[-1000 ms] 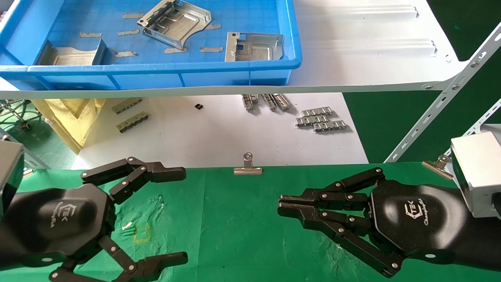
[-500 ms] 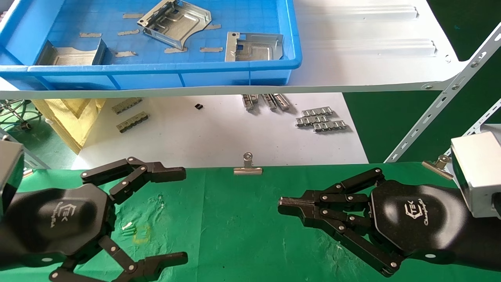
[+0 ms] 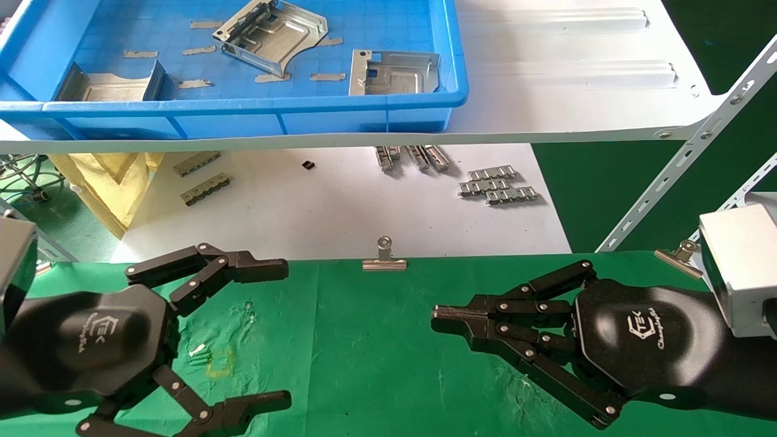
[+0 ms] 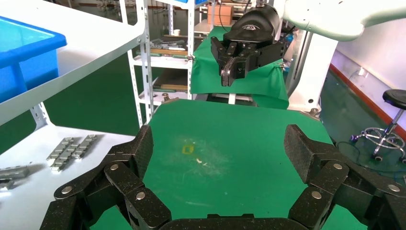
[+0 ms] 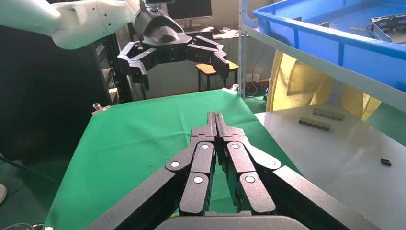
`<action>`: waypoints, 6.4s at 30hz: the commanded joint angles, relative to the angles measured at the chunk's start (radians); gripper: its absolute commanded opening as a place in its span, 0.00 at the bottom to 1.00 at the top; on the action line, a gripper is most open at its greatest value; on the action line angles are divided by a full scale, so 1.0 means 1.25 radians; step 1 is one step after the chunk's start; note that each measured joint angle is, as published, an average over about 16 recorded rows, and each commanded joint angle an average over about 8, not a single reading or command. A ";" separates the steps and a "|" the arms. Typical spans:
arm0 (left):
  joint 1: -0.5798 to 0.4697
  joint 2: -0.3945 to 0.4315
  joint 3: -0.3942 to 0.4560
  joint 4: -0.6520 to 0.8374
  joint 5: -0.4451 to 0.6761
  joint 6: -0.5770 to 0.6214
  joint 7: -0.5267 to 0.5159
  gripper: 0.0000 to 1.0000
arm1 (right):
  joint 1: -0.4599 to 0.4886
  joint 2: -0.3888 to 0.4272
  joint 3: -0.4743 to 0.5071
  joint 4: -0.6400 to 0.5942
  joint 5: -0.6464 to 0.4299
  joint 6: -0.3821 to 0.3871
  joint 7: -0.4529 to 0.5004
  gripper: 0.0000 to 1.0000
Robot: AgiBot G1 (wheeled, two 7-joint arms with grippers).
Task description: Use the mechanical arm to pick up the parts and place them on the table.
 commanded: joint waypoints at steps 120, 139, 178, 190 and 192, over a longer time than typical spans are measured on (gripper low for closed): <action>-0.815 0.337 0.191 0.939 0.432 0.039 0.268 0.00 | 0.000 0.000 -0.001 0.000 0.000 0.000 0.000 1.00; -0.586 0.104 0.415 0.501 0.250 0.084 0.391 0.00 | 0.000 0.000 -0.001 0.000 0.001 0.000 0.000 1.00; -0.464 0.191 0.506 0.908 0.196 0.090 0.667 1.00 | 0.000 0.000 -0.001 0.000 0.001 0.000 -0.001 1.00; -0.353 0.135 0.452 0.819 0.028 0.096 0.520 1.00 | 0.000 0.000 -0.001 0.000 0.001 0.000 -0.001 1.00; -0.362 0.139 0.456 0.825 0.040 0.095 0.528 1.00 | 0.000 0.000 -0.001 0.000 0.001 0.000 -0.001 1.00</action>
